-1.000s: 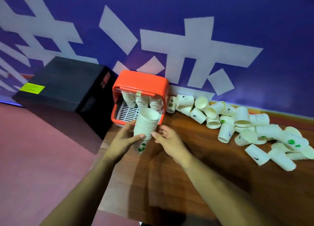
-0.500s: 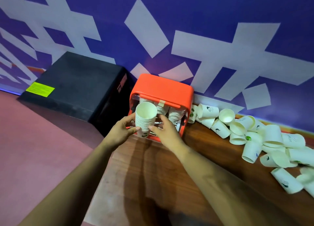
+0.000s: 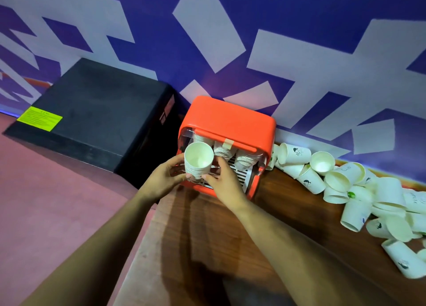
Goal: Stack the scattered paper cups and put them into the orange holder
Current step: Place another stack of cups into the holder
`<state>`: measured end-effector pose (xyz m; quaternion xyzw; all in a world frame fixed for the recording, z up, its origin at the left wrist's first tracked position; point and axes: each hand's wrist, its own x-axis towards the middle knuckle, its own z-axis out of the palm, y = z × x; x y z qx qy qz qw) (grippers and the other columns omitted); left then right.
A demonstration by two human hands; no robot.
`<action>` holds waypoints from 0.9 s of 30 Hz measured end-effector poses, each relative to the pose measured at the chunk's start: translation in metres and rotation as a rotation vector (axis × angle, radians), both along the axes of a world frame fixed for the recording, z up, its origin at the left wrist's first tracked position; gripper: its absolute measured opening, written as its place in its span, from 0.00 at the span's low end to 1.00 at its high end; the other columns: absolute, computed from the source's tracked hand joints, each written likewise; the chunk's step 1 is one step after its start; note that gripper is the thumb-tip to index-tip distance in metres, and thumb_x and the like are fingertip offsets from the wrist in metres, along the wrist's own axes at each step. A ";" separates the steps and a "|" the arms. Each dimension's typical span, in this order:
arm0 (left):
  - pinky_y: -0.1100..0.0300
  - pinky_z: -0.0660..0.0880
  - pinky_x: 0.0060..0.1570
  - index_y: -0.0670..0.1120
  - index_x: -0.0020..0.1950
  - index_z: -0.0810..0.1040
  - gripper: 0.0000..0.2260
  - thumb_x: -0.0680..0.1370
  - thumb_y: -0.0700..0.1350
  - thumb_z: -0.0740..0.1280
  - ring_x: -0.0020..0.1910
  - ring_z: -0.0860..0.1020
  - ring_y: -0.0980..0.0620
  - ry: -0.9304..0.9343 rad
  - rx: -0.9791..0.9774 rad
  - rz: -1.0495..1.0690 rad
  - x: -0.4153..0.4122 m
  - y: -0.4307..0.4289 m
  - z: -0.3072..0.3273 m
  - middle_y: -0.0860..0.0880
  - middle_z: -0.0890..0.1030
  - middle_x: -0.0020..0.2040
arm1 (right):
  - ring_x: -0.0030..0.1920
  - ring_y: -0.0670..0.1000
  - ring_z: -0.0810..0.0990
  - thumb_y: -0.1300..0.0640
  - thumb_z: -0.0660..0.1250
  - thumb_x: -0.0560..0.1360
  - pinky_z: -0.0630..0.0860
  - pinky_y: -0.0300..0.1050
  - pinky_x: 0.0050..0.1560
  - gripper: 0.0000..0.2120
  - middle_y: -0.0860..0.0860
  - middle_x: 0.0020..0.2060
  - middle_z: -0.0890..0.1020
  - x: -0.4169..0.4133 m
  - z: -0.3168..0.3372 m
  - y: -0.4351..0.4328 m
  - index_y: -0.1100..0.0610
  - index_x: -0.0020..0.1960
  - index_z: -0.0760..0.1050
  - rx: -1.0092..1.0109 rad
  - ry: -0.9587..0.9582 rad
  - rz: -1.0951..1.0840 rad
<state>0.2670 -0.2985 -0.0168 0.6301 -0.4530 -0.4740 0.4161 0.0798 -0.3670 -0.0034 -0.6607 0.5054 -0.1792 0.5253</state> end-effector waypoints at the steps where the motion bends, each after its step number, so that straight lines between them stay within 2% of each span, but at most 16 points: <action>1: 0.55 0.75 0.64 0.52 0.68 0.76 0.24 0.75 0.38 0.74 0.63 0.79 0.53 -0.031 0.008 0.001 0.000 -0.001 -0.005 0.51 0.81 0.63 | 0.58 0.47 0.79 0.58 0.72 0.72 0.77 0.54 0.60 0.25 0.44 0.61 0.78 0.001 -0.005 0.000 0.43 0.65 0.68 -0.005 0.014 0.000; 4: 0.57 0.77 0.63 0.54 0.66 0.77 0.23 0.74 0.39 0.75 0.58 0.81 0.60 -0.164 0.029 0.039 0.000 -0.006 -0.015 0.56 0.82 0.60 | 0.60 0.49 0.79 0.57 0.71 0.73 0.76 0.56 0.62 0.25 0.45 0.61 0.78 0.004 -0.015 -0.002 0.40 0.63 0.67 0.004 0.056 0.014; 9: 0.74 0.73 0.53 0.52 0.66 0.77 0.22 0.75 0.37 0.74 0.54 0.80 0.68 -0.196 0.039 0.069 -0.003 -0.015 -0.020 0.58 0.82 0.57 | 0.61 0.49 0.77 0.59 0.70 0.75 0.75 0.54 0.62 0.23 0.44 0.60 0.77 0.008 -0.023 -0.007 0.48 0.67 0.67 0.010 0.052 -0.022; 14: 0.78 0.71 0.50 0.52 0.66 0.77 0.21 0.76 0.36 0.72 0.53 0.78 0.72 -0.223 0.029 0.092 -0.002 -0.023 -0.022 0.64 0.80 0.55 | 0.64 0.48 0.76 0.59 0.69 0.77 0.74 0.48 0.63 0.24 0.47 0.64 0.77 0.016 -0.025 -0.011 0.50 0.70 0.65 -0.016 0.060 -0.050; 20: 0.69 0.73 0.60 0.53 0.71 0.74 0.23 0.78 0.38 0.70 0.59 0.78 0.68 -0.224 0.042 0.056 -0.002 -0.026 -0.027 0.59 0.81 0.61 | 0.64 0.51 0.75 0.60 0.68 0.77 0.71 0.42 0.58 0.24 0.50 0.65 0.77 0.022 -0.020 -0.010 0.53 0.70 0.66 -0.058 0.081 -0.083; 23: 0.72 0.73 0.55 0.54 0.71 0.74 0.22 0.78 0.43 0.71 0.55 0.77 0.70 -0.308 0.040 0.017 -0.004 -0.023 -0.022 0.58 0.80 0.59 | 0.67 0.52 0.72 0.57 0.68 0.78 0.67 0.40 0.60 0.24 0.51 0.67 0.74 0.017 -0.016 -0.008 0.55 0.71 0.66 -0.082 0.126 -0.056; 26: 0.59 0.75 0.48 0.52 0.62 0.78 0.16 0.75 0.49 0.72 0.48 0.79 0.57 -0.412 0.044 0.080 -0.006 -0.013 -0.019 0.52 0.80 0.52 | 0.68 0.52 0.72 0.53 0.68 0.77 0.70 0.45 0.65 0.23 0.52 0.67 0.75 0.000 -0.009 0.000 0.56 0.70 0.67 -0.095 0.157 -0.023; 27: 0.58 0.75 0.47 0.50 0.61 0.78 0.15 0.75 0.50 0.72 0.47 0.78 0.56 -0.411 0.066 0.131 -0.010 -0.008 -0.016 0.51 0.80 0.51 | 0.67 0.51 0.73 0.53 0.67 0.78 0.70 0.46 0.65 0.22 0.52 0.67 0.75 -0.011 -0.004 0.005 0.56 0.70 0.68 -0.109 0.167 -0.003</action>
